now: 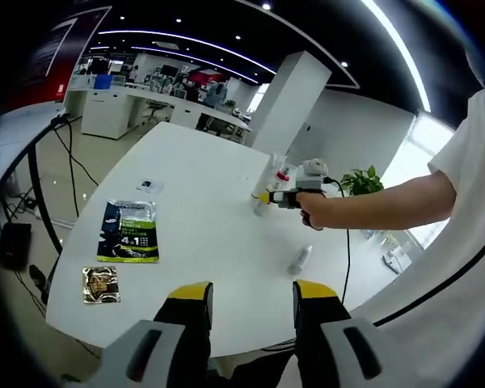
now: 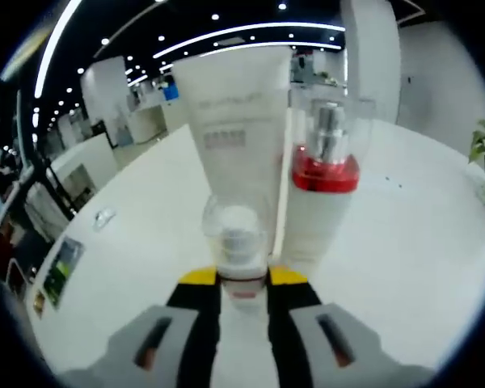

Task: Arrange the skincare products in the storage area until every visible bottle or jar stands upright without overlapping.

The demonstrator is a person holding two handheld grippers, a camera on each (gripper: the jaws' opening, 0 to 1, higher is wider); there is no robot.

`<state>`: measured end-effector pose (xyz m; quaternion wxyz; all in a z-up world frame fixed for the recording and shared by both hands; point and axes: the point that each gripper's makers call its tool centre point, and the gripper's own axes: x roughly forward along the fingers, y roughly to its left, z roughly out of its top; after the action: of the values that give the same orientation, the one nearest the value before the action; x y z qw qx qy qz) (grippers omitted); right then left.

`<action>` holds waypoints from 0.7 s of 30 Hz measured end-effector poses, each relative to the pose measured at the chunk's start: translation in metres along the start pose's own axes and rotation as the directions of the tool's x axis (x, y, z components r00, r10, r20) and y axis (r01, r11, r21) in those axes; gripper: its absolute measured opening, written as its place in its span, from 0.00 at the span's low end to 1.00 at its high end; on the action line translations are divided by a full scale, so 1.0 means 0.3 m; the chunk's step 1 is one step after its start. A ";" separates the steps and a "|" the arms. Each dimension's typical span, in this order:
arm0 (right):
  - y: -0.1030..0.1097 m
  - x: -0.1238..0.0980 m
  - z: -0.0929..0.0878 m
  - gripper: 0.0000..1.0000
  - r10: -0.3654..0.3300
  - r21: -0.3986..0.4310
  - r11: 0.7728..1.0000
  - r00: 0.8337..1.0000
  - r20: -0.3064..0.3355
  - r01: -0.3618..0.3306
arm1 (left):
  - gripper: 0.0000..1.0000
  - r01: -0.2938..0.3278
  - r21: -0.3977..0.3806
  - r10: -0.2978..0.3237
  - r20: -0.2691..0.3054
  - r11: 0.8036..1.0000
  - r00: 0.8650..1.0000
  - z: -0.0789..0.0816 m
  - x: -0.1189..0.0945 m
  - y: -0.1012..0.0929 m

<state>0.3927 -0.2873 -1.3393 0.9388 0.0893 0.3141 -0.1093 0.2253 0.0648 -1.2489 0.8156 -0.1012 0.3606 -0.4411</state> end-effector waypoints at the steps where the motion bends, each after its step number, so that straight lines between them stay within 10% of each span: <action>1: -0.007 -0.001 -0.001 0.19 -0.007 -0.003 1.000 1.000 -0.001 0.007 | 0.40 0.002 -0.001 -0.002 -0.001 1.000 1.000 -0.001 0.001 -0.001; 21: 0.019 0.043 0.016 0.20 -0.013 0.036 0.999 0.999 0.045 0.011 | 0.41 -0.017 0.012 0.018 -0.027 1.000 0.999 -0.022 -0.020 0.010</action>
<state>0.4070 -0.2848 -1.3429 0.9434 0.1015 0.2911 -0.1226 0.2209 0.0724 -1.2522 0.8151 -0.0872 0.3697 -0.4374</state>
